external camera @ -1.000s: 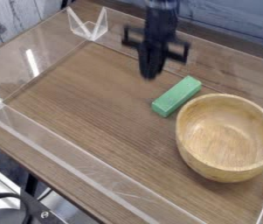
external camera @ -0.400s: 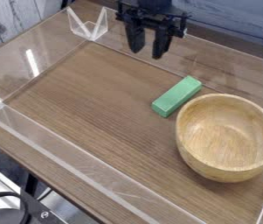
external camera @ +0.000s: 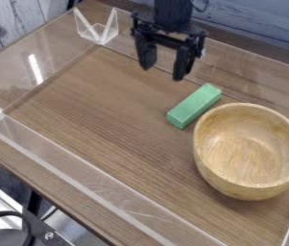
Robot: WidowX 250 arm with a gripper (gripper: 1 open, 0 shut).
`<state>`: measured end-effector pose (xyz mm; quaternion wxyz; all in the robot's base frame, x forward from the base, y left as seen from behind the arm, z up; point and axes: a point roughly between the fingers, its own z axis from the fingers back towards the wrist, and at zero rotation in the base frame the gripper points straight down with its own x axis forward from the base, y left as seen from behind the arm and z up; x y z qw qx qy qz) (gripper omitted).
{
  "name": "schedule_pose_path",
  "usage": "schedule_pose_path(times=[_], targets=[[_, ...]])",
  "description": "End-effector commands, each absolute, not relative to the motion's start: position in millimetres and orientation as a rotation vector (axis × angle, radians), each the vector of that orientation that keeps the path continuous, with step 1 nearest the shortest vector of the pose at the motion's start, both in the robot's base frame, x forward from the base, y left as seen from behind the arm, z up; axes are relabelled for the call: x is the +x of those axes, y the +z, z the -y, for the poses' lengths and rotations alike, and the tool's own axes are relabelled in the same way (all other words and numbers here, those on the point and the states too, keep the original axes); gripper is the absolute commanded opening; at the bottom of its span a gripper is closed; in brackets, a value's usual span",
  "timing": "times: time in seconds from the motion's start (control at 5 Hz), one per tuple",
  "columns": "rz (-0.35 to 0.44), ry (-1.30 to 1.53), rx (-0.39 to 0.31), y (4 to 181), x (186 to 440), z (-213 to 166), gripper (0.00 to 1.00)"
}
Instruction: Put the green block in the brown bowl
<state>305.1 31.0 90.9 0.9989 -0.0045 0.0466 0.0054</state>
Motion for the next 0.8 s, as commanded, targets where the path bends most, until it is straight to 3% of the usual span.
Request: schedule_pose_path(times=[0.0, 0.6], targets=[[-0.053, -0.025, -0.009, 90.0, 311.4, -24.8, 1.0], [-0.079, -0.071, -0.012, 47.0, 317.5, -10.7, 1.0]])
